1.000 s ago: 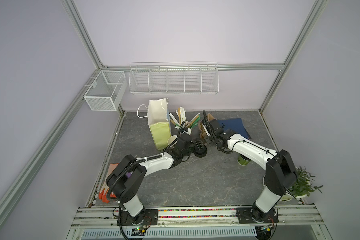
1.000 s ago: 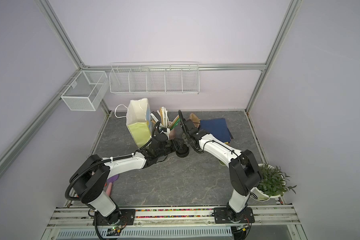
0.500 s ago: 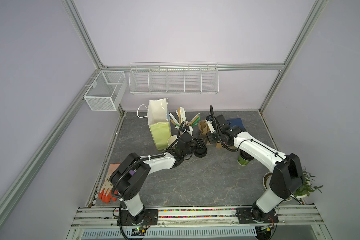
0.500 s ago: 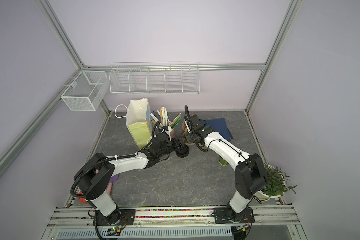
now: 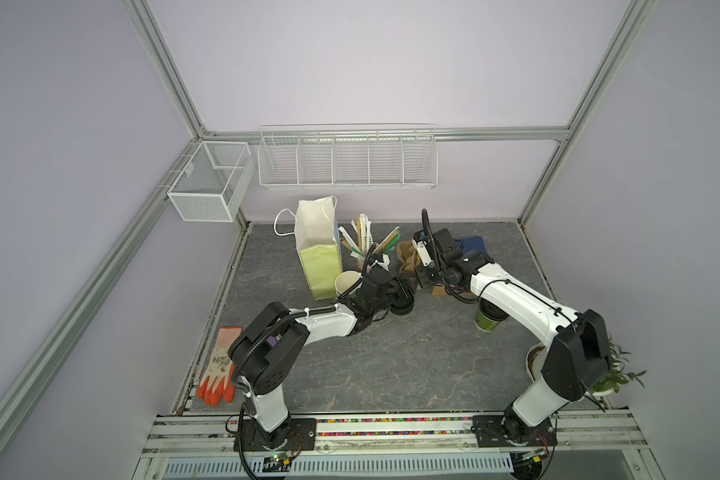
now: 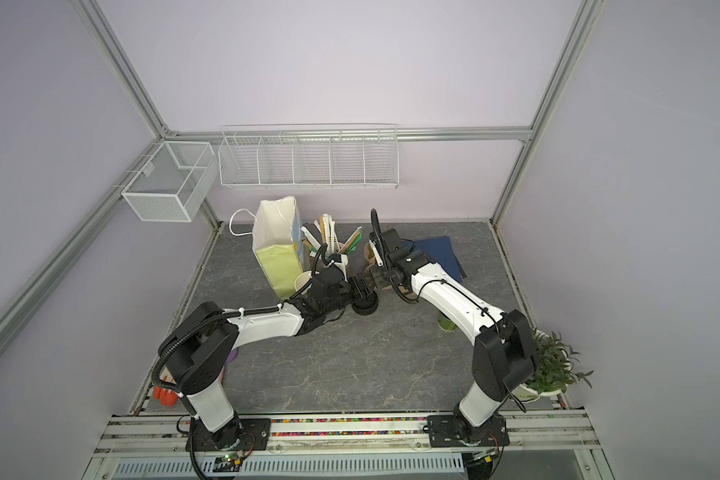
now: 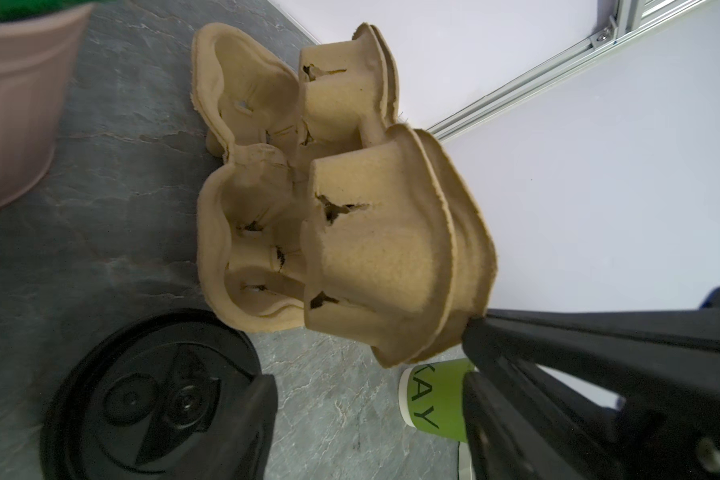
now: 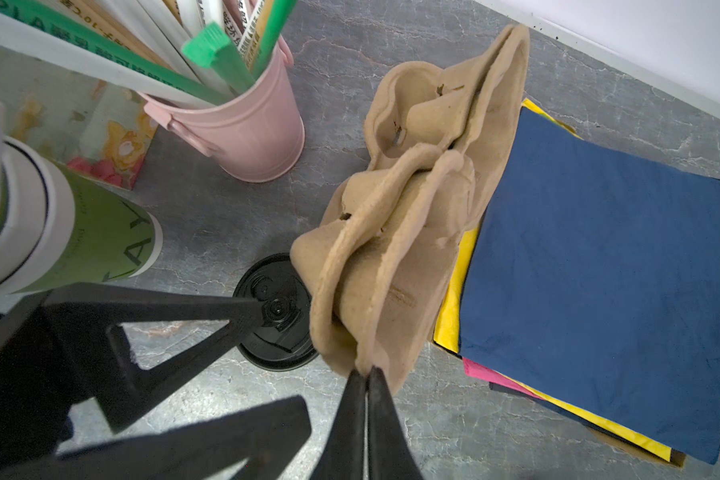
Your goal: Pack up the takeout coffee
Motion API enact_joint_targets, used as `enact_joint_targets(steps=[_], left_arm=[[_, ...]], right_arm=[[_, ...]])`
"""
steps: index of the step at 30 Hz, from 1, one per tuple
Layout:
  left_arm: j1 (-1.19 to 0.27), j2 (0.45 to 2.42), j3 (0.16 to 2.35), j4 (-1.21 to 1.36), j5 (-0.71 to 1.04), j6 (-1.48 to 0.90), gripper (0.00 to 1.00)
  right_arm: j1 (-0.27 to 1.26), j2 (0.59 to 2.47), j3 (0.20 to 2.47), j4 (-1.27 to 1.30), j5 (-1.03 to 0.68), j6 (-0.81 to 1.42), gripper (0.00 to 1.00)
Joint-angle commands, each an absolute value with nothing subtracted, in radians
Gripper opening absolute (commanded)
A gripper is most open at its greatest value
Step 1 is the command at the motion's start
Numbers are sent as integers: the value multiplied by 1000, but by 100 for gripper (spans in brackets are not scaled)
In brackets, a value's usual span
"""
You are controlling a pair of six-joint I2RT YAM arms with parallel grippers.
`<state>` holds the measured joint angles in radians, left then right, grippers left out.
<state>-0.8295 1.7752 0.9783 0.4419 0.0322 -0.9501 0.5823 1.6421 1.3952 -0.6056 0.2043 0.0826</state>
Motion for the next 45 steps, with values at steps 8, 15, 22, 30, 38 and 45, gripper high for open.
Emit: enact_joint_targets(steps=[8,15,22,30,38,45], left_arm=[[-827,1813,1047,396,-34,-934,71],[-827,1829,1058,382,-33,-937,71],[-826,1832,1042,348,-60,-919,69],[-792,1839,1017,352,-47,-933,69],[-760,1844,997,362,-19,-936,69],[-741,1873,997,360,0,-947,69]], right_arm=[[578,1602,1418,-624,159,89,7],[577,1597,1429,-633,166,95,7],[577,1598,1474,-673,164,93,7],[572,1595,1518,-731,184,83,7],[560,1597,1546,-751,175,77,7],[554,1588,1558,-764,138,88,7]])
